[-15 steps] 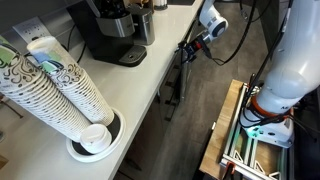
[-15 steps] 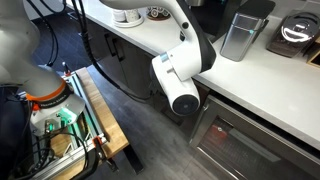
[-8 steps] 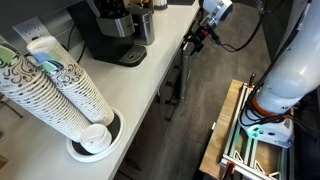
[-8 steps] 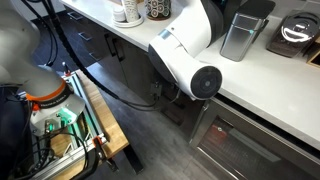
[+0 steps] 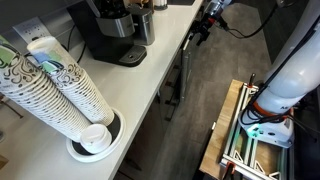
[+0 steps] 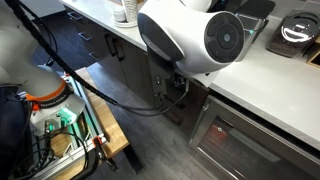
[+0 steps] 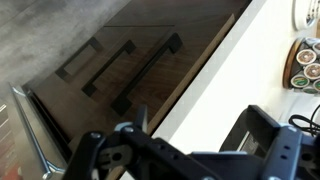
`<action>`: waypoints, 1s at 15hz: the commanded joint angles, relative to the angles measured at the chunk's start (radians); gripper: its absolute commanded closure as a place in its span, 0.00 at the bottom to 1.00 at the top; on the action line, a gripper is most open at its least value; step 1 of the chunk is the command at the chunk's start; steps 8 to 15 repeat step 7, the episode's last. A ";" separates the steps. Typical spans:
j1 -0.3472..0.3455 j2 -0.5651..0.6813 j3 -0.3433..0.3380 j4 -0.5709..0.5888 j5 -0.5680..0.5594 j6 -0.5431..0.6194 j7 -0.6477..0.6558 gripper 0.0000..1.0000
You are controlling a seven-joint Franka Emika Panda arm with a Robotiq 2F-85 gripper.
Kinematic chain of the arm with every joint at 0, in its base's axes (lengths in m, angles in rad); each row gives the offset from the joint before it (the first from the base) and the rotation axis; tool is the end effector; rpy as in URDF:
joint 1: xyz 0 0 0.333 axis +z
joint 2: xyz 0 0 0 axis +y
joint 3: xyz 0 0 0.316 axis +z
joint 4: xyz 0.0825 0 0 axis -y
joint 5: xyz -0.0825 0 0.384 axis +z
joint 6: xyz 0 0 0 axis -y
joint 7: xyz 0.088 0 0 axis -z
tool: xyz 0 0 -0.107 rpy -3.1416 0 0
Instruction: Close the open drawer.
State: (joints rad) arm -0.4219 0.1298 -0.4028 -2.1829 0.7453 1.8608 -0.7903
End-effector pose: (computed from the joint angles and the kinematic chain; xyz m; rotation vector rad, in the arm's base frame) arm 0.3839 -0.3366 0.3200 -2.3689 0.5120 -0.1929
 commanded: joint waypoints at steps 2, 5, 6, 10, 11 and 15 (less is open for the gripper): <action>-0.009 -0.082 -0.001 -0.044 -0.080 0.053 -0.038 0.00; -0.010 -0.106 -0.003 -0.052 -0.109 0.070 -0.058 0.00; -0.010 -0.112 -0.003 -0.056 -0.114 0.071 -0.065 0.00; -0.009 -0.077 0.000 -0.016 -0.087 0.040 -0.039 0.00; -0.009 -0.077 0.000 -0.016 -0.087 0.040 -0.039 0.00; -0.009 -0.077 0.000 -0.016 -0.087 0.040 -0.039 0.00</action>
